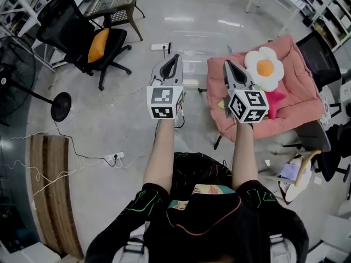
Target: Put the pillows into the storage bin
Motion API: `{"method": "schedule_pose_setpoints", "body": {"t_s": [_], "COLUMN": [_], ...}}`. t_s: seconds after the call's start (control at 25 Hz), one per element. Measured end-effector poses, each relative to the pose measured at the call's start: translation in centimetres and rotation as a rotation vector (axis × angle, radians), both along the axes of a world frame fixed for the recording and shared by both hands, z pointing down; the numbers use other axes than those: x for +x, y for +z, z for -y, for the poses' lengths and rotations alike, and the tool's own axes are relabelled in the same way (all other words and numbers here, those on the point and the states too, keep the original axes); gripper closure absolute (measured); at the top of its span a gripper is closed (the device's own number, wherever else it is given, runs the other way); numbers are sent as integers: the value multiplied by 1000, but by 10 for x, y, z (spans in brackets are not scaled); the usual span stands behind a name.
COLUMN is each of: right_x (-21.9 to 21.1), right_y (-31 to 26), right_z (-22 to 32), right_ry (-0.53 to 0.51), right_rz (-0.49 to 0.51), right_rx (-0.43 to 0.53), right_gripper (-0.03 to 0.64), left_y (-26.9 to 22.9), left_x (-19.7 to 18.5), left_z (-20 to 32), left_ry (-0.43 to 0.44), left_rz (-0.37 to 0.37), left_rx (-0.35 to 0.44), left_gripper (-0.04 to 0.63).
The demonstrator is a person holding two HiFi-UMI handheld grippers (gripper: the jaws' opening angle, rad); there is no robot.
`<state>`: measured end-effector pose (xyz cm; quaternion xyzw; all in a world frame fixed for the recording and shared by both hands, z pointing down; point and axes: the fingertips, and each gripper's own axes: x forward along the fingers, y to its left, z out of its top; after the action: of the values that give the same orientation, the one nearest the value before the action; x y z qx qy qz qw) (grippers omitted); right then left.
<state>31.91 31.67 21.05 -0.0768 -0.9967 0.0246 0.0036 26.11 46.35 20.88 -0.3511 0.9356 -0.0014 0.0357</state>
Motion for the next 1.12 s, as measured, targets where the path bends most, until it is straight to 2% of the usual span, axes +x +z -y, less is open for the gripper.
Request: {"method": "schedule_pose_setpoints", "body": {"t_s": [0.2,0.48,0.68,0.92,1.12], "right_x": [-61,-195,-275,-329,-339], "right_y": [16,45,54,69,89], "right_z": [36,26,29,52,91], "right_ry": [61,48,53,97,171], "right_rz": [-31,-99,-142,-192,-236], "right_rx": [-58,-111,-109,-99,-120], "right_gripper": [617,617,617,617,617], "left_y": [18,42,55,72,91], "left_x": [-68,-198,-279,-338,-353], "left_z": [21,27,38,66,116], "left_ry": [8,41,61,108,196], "left_rz": [-36,-118,-176,-240,-290], "left_rx": [-3,-51,-32,1,-19], "left_gripper": [601,601,601,601,601]}}
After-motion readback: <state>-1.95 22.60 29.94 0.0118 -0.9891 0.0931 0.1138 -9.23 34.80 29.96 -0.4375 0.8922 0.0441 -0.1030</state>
